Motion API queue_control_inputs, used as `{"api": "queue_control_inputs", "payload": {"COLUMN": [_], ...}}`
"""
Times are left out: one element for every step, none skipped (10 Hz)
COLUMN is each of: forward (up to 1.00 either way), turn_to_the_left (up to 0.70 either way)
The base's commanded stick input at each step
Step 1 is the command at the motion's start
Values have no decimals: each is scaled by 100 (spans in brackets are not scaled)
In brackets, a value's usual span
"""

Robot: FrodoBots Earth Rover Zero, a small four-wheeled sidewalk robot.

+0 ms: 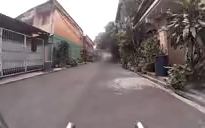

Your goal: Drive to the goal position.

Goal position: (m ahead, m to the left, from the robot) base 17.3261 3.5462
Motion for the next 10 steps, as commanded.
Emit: {"api": "queue_control_inputs", "payload": {"forward": [70,70,70,70,70,70,70,70,70,70], "turn_to_the_left": [0,0,0,0,0,0,0,0,-2,-3]}}
